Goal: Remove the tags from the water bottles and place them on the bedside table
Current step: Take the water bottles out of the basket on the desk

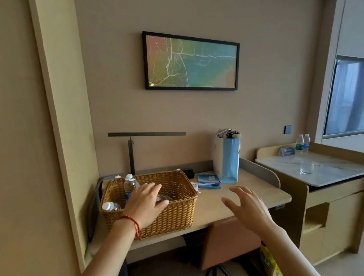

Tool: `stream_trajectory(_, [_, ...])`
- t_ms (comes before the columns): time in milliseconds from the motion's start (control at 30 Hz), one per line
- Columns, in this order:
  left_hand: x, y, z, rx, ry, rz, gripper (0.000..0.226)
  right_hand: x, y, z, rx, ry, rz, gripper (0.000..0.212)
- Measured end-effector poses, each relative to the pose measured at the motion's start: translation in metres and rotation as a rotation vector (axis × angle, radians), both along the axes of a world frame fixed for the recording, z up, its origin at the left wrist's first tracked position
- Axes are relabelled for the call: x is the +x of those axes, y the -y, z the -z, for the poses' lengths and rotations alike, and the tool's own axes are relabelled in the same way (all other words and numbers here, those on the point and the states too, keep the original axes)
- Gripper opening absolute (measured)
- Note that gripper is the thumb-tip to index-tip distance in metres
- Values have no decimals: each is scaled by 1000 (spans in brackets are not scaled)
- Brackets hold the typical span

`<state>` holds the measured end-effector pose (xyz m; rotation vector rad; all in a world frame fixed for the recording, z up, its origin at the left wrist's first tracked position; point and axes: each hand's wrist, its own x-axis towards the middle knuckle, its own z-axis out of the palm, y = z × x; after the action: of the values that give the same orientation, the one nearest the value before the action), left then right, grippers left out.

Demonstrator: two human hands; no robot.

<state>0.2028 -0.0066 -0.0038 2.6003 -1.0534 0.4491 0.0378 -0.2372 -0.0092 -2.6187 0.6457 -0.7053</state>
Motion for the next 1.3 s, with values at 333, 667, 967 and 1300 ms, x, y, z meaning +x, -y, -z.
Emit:
stream_trajectory(333, [126, -16, 31, -17, -45, -132, 59, 146, 5, 28, 70, -77, -129, 56])
stream_trajectory(667, [223, 4, 70, -69, -124, -299, 59, 294, 40, 66, 118, -112, -284, 56])
stream_trajectory(967, [288, 35, 90, -195, -238, -402, 60, 401, 69, 84, 168, -157, -438, 59])
stream_trajectory(1300, [372, 42, 124, -409, -350, -421, 60, 485, 66, 114, 265, -167, -467, 50])
